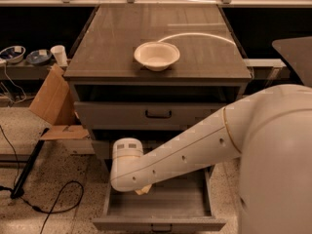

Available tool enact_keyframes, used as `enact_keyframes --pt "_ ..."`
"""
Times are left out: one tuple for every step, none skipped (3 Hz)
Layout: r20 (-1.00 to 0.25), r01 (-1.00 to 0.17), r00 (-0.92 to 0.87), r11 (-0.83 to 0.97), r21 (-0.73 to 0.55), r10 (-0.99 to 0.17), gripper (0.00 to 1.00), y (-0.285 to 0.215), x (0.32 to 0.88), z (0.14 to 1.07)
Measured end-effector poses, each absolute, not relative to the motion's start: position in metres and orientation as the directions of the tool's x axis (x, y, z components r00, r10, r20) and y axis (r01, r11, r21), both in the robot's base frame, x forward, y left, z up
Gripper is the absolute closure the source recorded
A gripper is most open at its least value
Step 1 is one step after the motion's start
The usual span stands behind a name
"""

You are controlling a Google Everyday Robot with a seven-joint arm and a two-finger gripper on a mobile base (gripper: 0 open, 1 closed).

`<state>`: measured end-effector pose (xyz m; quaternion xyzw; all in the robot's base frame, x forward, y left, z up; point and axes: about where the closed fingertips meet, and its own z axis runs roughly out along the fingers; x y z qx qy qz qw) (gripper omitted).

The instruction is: Pick sponge from bottom drawer and place on counter

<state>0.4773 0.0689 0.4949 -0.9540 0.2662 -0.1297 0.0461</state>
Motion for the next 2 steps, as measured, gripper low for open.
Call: enact_keyframes --pt "0.295 -0.502 0.797 -0.85 -0.162 -0.527 1.0 0.074 0.484 0.581" --pt "0.331 -0.528 0.762 -0.83 -0.18 -0.557 1.0 0.071 0.5 0.657"
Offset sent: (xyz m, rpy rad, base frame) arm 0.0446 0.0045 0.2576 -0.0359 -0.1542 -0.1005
